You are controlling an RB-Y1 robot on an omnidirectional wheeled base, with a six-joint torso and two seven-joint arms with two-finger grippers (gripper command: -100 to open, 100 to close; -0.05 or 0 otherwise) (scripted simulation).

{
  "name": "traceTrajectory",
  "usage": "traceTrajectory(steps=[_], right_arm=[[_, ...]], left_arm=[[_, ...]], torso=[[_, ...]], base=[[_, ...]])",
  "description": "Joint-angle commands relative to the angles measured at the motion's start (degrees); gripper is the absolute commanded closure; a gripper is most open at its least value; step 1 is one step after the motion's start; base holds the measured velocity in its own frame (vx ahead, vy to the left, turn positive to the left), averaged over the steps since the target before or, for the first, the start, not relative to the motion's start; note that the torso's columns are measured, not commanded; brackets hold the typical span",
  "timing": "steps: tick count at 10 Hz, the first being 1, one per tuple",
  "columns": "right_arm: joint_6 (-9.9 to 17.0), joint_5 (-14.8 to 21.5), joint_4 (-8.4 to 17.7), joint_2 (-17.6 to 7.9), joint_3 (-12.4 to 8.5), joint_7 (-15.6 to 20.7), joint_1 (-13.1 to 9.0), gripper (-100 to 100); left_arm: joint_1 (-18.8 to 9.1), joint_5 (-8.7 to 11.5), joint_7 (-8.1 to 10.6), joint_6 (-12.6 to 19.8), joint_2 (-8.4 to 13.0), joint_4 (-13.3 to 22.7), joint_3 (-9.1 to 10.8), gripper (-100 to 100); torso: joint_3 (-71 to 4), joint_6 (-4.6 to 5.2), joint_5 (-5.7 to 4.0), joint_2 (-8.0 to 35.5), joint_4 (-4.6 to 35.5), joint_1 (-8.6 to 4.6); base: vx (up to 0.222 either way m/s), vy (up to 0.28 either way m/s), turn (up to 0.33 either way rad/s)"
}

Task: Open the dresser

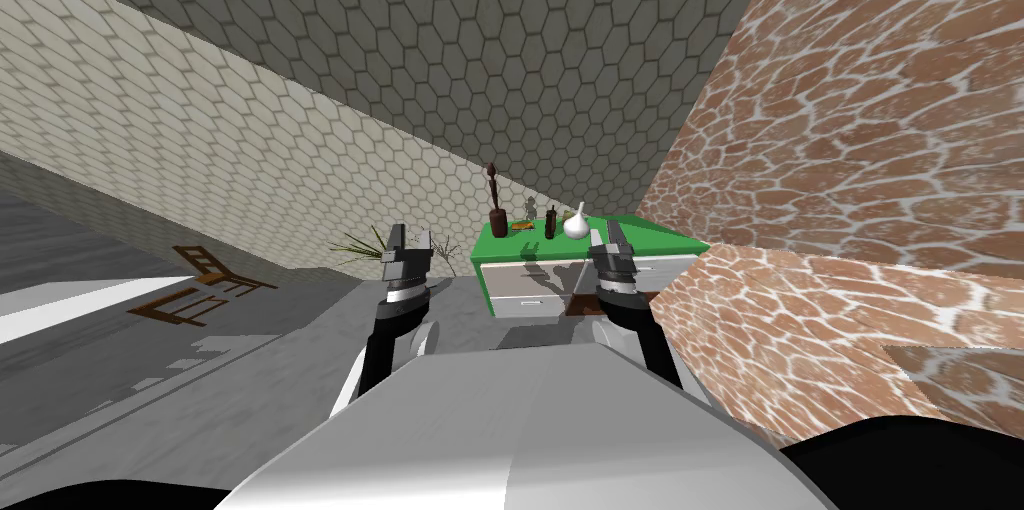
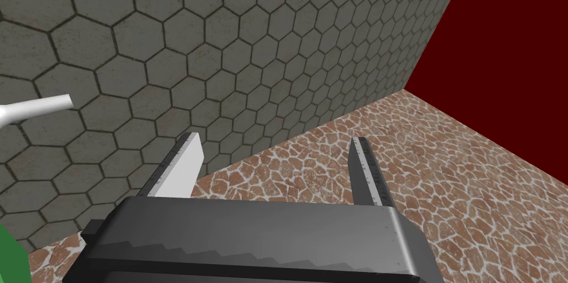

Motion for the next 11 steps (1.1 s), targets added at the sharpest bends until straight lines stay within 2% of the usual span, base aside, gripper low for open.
traceTrajectory(steps=[1,9,10,11], right_arm=[[0.0,0.0,0.0,0.0,0.0,0.0,0.0,0],[-0.01,0.0,-0.02,0.0,0.0,0.0,0.0,0],[0.76,1.08,0.53,-1.67,0.35,0.49,-0.19,-100],[1.53,2.18,1.07,-2.79,0.69,0.99,-0.37,-100]], left_arm=[[0.0,0.0,0.0,0.0,0.0,0.0,0.0,0],[0.0,0.0,0.0,-0.01,0.0,-0.02,0.0,0],[0.0,0.0,0.0,-0.01,0.0,-0.02,0.0,0],[0.0,0.0,0.0,0.0,0.0,0.0,0.0,0]], torso=[[-4.67,0.0,0.0,2.32,2.35,0.0],[-70.73,0.0,0.0,35.39,35.37,0.0],[-79.19,0.0,0.0,39.62,39.6,0.0],[-83.14,0.0,0.0,41.54,41.49,0.0]], base=[[0.0,0.0,0.0],[0.0,0.0,0.0],[0.008,0.001,0.006],[0.006,0.002,0.008]])
